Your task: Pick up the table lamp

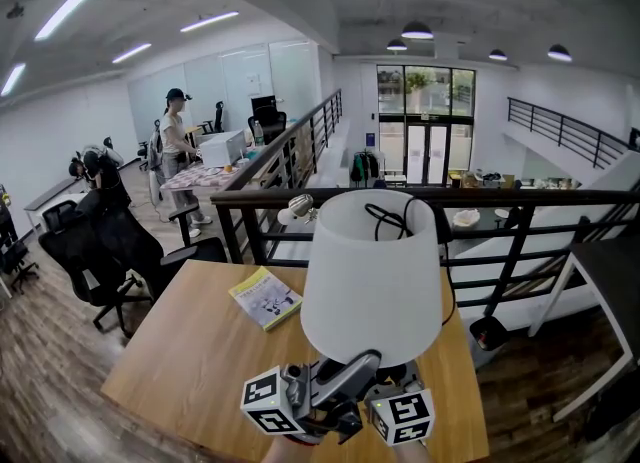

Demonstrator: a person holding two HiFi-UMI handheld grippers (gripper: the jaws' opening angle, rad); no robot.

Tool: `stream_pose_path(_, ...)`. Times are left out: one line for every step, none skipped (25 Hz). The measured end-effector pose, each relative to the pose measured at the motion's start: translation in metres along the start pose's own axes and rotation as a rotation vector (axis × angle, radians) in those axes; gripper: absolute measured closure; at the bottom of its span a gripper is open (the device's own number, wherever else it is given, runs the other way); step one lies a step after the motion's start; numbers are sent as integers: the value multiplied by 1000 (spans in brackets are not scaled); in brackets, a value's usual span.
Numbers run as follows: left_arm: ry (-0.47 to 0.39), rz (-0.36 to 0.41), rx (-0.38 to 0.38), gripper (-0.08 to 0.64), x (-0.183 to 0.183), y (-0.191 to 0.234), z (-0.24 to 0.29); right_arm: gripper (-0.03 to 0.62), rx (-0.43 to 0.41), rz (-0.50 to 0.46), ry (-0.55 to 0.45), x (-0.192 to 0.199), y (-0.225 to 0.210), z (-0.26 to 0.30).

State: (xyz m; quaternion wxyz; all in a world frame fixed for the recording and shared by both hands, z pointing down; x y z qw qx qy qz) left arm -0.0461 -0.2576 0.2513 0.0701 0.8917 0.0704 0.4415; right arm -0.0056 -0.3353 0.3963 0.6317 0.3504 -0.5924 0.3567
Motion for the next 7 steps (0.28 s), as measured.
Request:
stream_pose_path(2, 1, -1, 546, 1, 0, -1, 436, -1, 0, 0, 1, 0, 0)
stream_pose_path(3, 2, -1, 546, 1, 0, -2, 436, -2, 0, 1, 2, 1, 0)
stream_pose_path(3, 2, -2, 546, 1, -1, -2, 436, -3, 0, 2, 3, 2, 0)
stream_pose_path(3, 2, -4, 546, 1, -1, -3, 436, -5, 0, 3, 3, 3, 0)
stream_pose_path(3, 1, -5, 546, 1, -1, -3, 436, -6, -1, 4, 3, 4, 0)
stream_pose_path(2, 1, -6, 546, 0, -2, -3, 436, -7, -1, 5, 3, 4, 0)
stream_pose_path(1, 0, -8, 546, 0, -2, -4, 436, -8, -1, 6, 2, 5, -1)
Point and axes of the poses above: the fingertips, and each gripper's own axes: z forward along the fingers, y to its left, x out of its underside, the point moved 3 cm from there along -z, backward along the fingers, and after that the axes turned 5 degrees about y, right-handed, at the moved point
